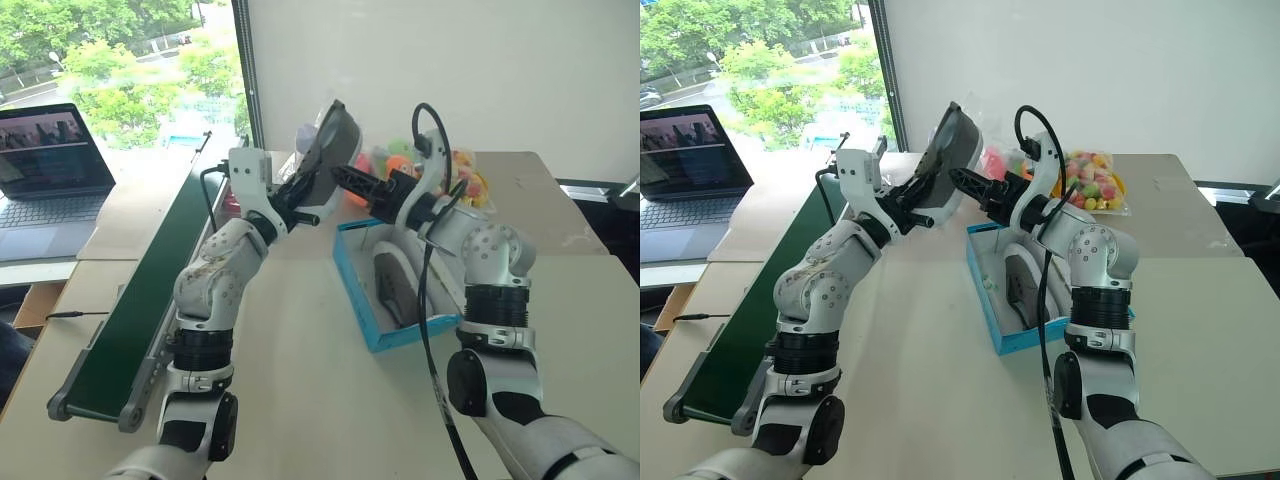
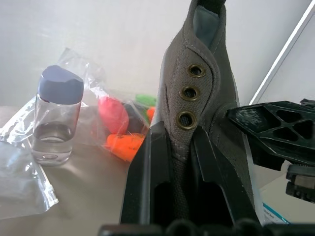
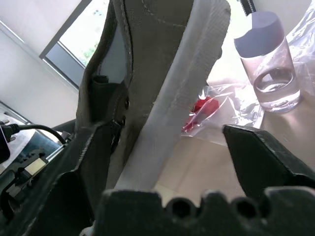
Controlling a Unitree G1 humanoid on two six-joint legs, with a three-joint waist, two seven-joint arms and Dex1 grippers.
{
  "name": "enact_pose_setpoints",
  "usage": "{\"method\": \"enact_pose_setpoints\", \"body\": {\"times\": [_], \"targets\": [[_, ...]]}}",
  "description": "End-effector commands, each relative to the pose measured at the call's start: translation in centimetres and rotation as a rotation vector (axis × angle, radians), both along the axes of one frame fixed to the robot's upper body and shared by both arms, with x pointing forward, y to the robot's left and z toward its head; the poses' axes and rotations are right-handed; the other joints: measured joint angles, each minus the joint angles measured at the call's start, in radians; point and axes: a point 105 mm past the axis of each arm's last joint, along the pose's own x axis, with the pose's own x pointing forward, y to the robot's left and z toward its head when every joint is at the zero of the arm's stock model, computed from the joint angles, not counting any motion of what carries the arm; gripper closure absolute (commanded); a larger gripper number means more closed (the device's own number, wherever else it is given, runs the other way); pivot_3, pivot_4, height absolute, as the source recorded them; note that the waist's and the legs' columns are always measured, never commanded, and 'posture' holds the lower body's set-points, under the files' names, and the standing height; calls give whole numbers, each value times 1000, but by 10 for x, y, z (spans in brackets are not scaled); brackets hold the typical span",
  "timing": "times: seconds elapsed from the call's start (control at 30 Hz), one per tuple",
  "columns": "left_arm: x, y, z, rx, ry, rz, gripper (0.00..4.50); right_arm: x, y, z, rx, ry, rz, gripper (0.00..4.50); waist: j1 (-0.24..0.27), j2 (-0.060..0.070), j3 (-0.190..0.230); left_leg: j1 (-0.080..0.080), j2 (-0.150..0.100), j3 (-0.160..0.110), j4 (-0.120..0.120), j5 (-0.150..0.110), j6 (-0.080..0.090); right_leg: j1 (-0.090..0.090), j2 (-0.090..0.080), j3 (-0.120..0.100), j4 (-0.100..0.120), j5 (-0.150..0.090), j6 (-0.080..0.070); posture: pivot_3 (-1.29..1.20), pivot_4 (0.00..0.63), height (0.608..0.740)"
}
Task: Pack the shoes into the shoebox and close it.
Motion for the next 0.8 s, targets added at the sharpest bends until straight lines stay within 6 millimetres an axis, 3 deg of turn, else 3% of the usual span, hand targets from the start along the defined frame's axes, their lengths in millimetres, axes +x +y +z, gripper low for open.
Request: {"method": "enact_pose_setpoints", "body": {"times": [0.03,0.17,0.27,0.43,0.47,0.67,0.8], "targets": [[-10,-6,14,-17,-55,-30,4500,-1,-1,23,45,-81,-2,1706,0,0,0,0,0,0,0,0,0,0,0,0,0,0,0,0,150,740],[-10,-8,14,-17,-52,-34,4500,0,0,27,60,-91,2,3159,0,0,0,0,0,0,0,0,0,0,0,0,0,0,0,0,150,740],[-9,-7,12,-11,-43,-34,4500,0,-1,29,70,-94,3,3984,0,0,0,0,0,0,0,0,0,0,0,0,0,0,0,0,150,740],[-9,-5,8,-20,-18,-49,4500,1,-2,31,74,-102,-9,4214,0,0,0,0,0,0,0,0,0,0,0,0,0,0,0,0,150,740],[-11,-6,8,-22,-15,-70,3555,1,-3,31,70,-104,-13,4222,0,0,0,0,0,0,0,0,0,0,0,0,0,0,0,0,150,740],[-29,-13,5,20,11,-204,1432,0,-6,39,33,-103,-16,4241,-1,0,0,0,0,0,0,0,0,0,0,0,0,0,1,0,150,740],[-43,-17,-9,113,27,-274,1432,-10,-21,58,-87,-130,15,4241,0,1,1,0,0,0,0,0,0,0,0,1,0,-1,1,0,150,740]]}}
